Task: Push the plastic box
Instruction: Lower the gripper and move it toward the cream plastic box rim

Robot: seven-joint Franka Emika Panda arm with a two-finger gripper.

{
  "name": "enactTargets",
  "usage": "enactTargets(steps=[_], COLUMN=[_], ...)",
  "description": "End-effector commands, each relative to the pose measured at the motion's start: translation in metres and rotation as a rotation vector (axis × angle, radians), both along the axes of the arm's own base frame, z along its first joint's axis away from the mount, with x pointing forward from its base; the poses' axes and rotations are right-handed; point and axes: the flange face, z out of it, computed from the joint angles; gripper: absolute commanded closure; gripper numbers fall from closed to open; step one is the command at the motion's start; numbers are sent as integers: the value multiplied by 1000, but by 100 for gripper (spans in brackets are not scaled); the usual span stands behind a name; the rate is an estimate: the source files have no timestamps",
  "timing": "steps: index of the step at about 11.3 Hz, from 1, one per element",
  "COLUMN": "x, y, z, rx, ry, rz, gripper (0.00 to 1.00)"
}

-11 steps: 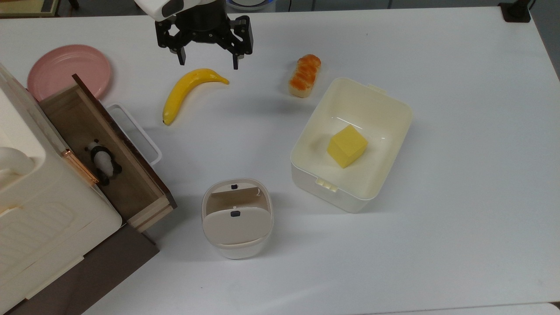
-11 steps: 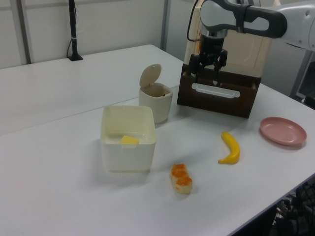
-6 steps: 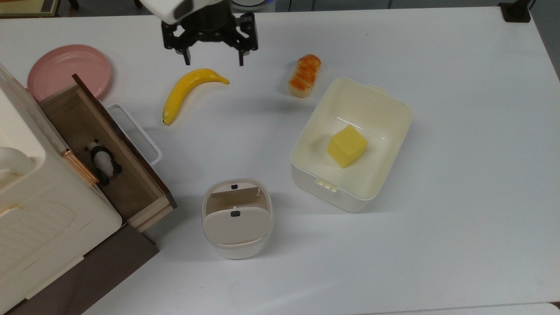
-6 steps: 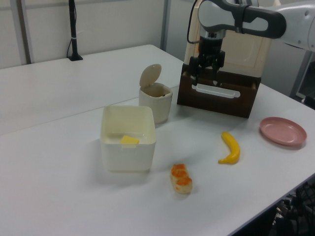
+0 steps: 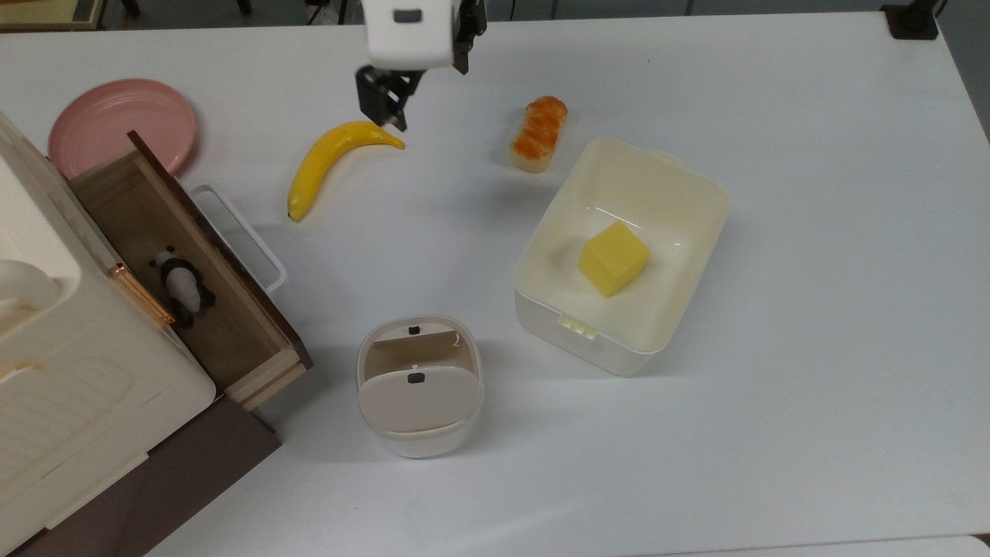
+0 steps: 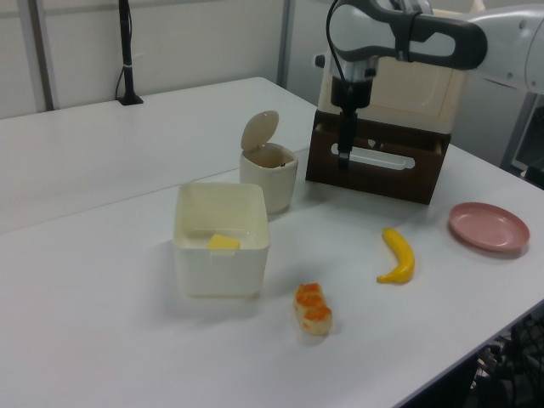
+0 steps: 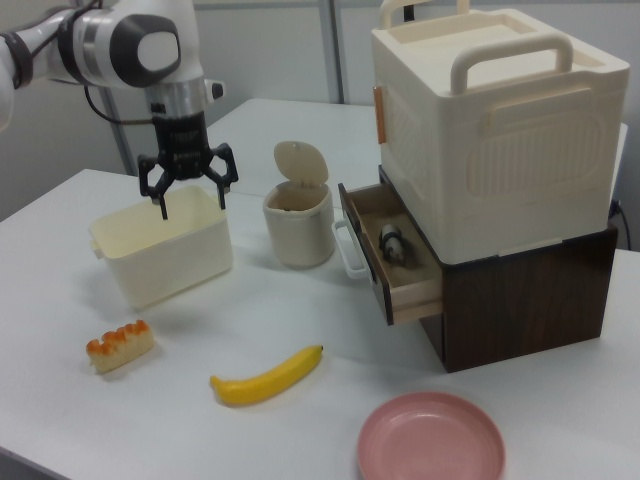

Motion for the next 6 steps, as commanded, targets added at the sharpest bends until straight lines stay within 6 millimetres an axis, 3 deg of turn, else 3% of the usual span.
enactTargets(steps=[1,3,6], x=[10,17,21], y=[35,67,98], z=[-35,-60,-102], rx=[16,-21,-51], ry=[17,0,-27], rz=[213,276,328], gripper=[0,0,0])
